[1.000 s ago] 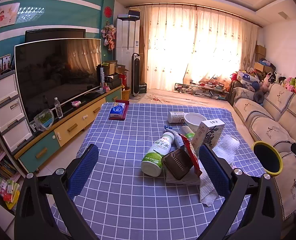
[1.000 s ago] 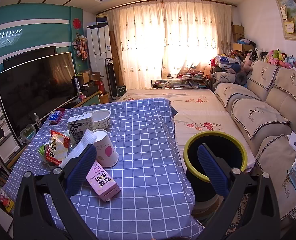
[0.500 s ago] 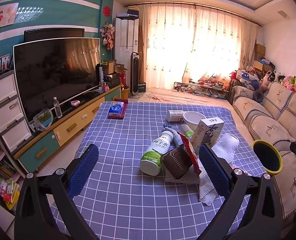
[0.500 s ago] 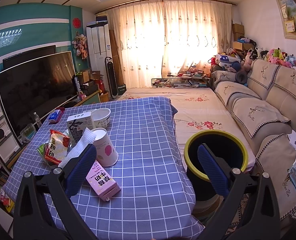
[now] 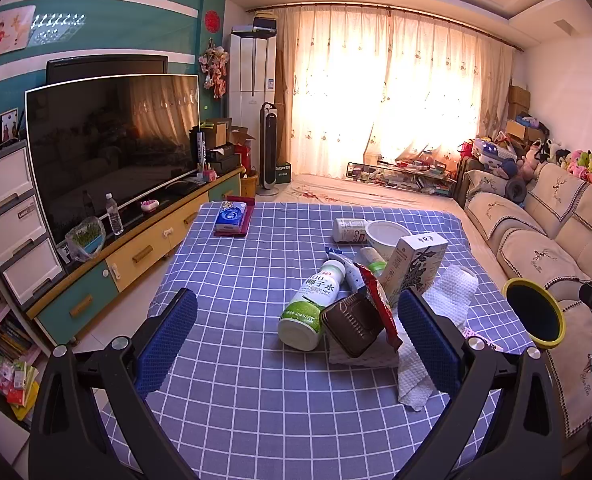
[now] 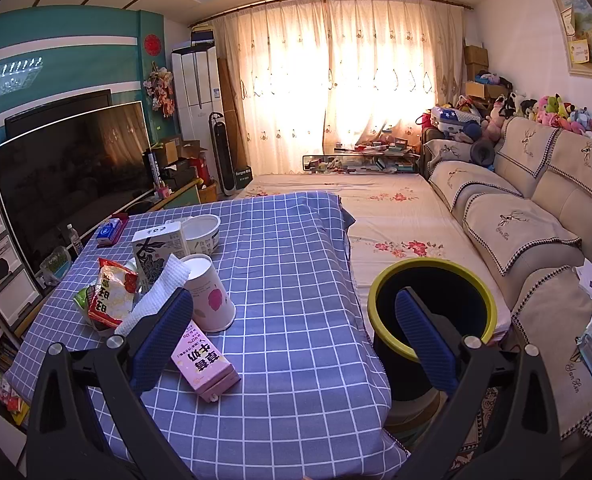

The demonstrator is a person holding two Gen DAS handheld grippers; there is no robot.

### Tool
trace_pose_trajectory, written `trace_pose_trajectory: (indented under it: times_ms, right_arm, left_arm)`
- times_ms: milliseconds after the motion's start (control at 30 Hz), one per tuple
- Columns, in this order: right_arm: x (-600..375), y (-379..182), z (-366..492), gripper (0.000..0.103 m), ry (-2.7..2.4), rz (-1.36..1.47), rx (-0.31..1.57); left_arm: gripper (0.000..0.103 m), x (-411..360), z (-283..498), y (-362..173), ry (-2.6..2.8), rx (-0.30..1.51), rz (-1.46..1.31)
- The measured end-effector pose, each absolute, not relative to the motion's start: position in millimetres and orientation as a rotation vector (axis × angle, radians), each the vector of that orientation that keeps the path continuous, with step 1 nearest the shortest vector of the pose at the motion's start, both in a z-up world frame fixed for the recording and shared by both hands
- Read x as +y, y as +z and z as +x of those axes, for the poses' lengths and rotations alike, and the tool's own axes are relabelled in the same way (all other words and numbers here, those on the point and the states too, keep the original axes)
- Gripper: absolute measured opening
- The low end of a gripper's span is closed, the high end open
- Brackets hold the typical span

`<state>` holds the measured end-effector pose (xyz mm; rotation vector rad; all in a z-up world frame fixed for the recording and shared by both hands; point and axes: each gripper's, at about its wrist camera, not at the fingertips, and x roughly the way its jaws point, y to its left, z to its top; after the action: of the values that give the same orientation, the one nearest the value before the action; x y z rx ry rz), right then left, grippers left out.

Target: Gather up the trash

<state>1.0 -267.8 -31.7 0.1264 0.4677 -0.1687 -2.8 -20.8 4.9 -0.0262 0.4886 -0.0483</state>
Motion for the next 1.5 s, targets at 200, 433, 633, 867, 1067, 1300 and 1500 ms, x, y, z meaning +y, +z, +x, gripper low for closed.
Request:
trace_pose_trajectory:
  times_ms: [200, 433, 633, 867, 1067, 1300, 1500]
  right_arm:
    - [-267.8, -31.7, 1.0, 0.096, -0.169, 0.127, 0.468]
    - [-268.4, -33.5, 1.6, 0.096, -0.170, 0.128, 0.471]
    - [-269.5, -50.0, 16.8, 0.096, -0.130, 0.131, 0.512]
    - [-260.2, -77.8, 50.6, 0.096, -0.022, 0.109, 0.579]
    - [-242.1, -84.5, 83.5, 0.096, 0.106, 0.172, 0.611]
    - [-201.5, -88.6, 116.3, 0.072, 0.183, 0.140, 0.701]
    - [-171.0, -104.4, 136.3, 0.057, 0.194, 0.105, 0.787]
  left_arm:
    - [0.099, -20.7, -2.6, 4.3, -0.048, 0.490, -0.026]
    - [0.099, -22.4, 4.3, 1.1, -0.054, 0.503, -0.021]
    - [0.099, -24.6, 34.8, -4.0, -0.066, 0.502, -0.007]
    - [0.099, -23.3, 99.6, -16.4, -0.069, 0.505, -0.004]
    - [0.099, -10.3, 160.3, -22.7, -0.004, 0.483, 0.003]
    - [0.099, 15.4, 224.4, -32.5, 0.039, 0.470, -0.024]
    - [0.099, 27.5, 278.0, -56.1, 0.026, 0.511, -0.043]
